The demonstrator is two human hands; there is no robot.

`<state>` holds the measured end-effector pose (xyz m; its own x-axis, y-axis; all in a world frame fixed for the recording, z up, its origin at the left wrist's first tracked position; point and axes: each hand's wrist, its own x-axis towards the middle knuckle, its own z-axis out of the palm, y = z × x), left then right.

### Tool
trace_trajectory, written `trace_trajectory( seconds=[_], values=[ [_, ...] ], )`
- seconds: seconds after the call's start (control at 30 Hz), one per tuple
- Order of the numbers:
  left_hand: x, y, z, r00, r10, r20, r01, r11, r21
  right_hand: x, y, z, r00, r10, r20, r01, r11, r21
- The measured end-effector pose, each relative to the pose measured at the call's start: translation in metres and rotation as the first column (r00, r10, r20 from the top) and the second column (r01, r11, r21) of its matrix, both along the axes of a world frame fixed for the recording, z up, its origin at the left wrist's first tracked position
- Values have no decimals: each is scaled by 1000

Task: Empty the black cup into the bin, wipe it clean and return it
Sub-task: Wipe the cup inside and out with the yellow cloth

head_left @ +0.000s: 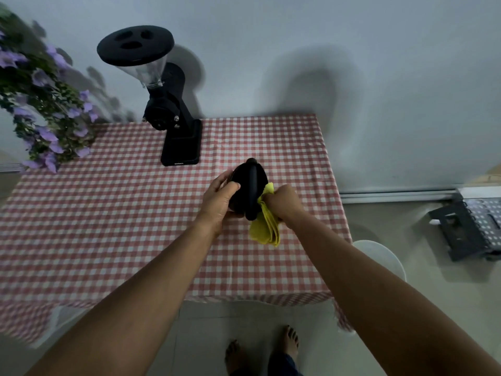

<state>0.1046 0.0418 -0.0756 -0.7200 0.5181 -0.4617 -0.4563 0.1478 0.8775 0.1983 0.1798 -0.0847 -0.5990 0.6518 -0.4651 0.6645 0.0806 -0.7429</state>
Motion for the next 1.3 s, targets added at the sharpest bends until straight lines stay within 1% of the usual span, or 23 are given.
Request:
trace_trajectory(
  seconds=[0.03, 0.07, 0.1, 0.2, 0.27, 0.33, 0.4, 0.47, 0.5, 0.57, 0.63, 0.7, 0.77, 0.87, 0.97, 1.0, 1.03, 1.07, 1.1, 1.17, 1.2, 1.27, 1.3],
  values=[
    [-1, -1, 0, 1000, -19, 0, 19, 1000, 2, -1, 1, 0, 1000, -21, 16, 21, 999, -45],
    [-2, -2, 1, 998, -62, 2, 63, 998, -9, -2, 3, 1, 999, -37, 21, 38, 998, -55],
    [-3, -3, 4, 993, -118, 14, 119, 993, -26, -2, 5, 2, 999, -46, 20, 46, 999, -29],
    [-8, -7, 15, 958, -277, 70, 284, 954, -101, -1, 9, 7, 999, 19, 41, -26, 981, 194],
    [-10, -7, 22, 932, -343, 120, 358, 923, -140, -2, 8, 15, 987, 102, 123, -139, 925, 355],
    [-10, -6, 26, 914, -372, 161, 397, 903, -167, -4, 5, 23, 959, 179, 221, -266, 840, 473],
    [-9, -5, 27, 914, -368, 174, 396, 902, -175, -7, 2, 31, 928, 241, 284, -364, 748, 554],
    [-10, -5, 25, 923, -336, 188, 364, 921, -142, -8, 2, 36, 917, 278, 287, -398, 698, 595],
    [-11, -5, 24, 927, -328, 184, 353, 927, -126, -8, 4, 35, 921, 288, 263, -390, 697, 601],
    [-11, -4, 23, 942, -306, 139, 324, 936, -135, -5, 6, 32, 936, 302, 181, -350, 739, 576],
    [-9, -4, 20, 971, -212, 113, 228, 962, -149, -1, 8, 28, 948, 308, 77, -299, 787, 540],
    [-5, -6, 16, 984, -122, 132, 140, 981, -133, 4, 13, 25, 946, 323, -8, -272, 811, 517],
    [-3, -9, 11, 986, -77, 146, 95, 987, -127, 10, 18, 22, 941, 329, -74, -253, 833, 493],
    [-2, -12, 5, 981, -25, 193, 49, 991, -121, 18, 21, 20, 954, 233, -190, -123, 878, 462],
    [-2, -11, 2, 971, -8, 240, 40, 991, -128, 25, 13, 20, 940, 154, -305, 12, 877, 480],
    [0, -10, 2, 967, -3, 256, 38, 991, -131, 29, 9, 20, 930, 171, -325, 17, 864, 503],
    [1, -10, 0, 962, 3, 272, 34, 991, -131, 32, 5, 17, 915, 232, -330, -18, 841, 541],
    [1, -10, -3, 960, 4, 280, 35, 990, -134, 34, 1, 12, 900, 321, -296, -96, 807, 583],
    [2, -11, -6, 960, -2, 280, 45, 988, -146, 35, -2, 6, 885, 416, -209, -213, 762, 612],
    [5, -11, -10, 968, -32, 247, 79, 980, -185, 39, -10, -3, 837, 545, 35, -466, 679, 567],
    [7, -11, -11, 975, -48, 218, 93, 975, -202, 39, -14, -4, 807, 573, 141, -552, 649, 523],
    [8, -10, -12, 983, -66, 170, 103, 970, -219, 38, -19, -3, 759, 585, 287, -639, 581, 504],
    [8, -8, -13, 985, -76, 152, 110, 968, -227, 37, -23, 0, 750, 578, 320, -647, 544, 534]
  ],
)
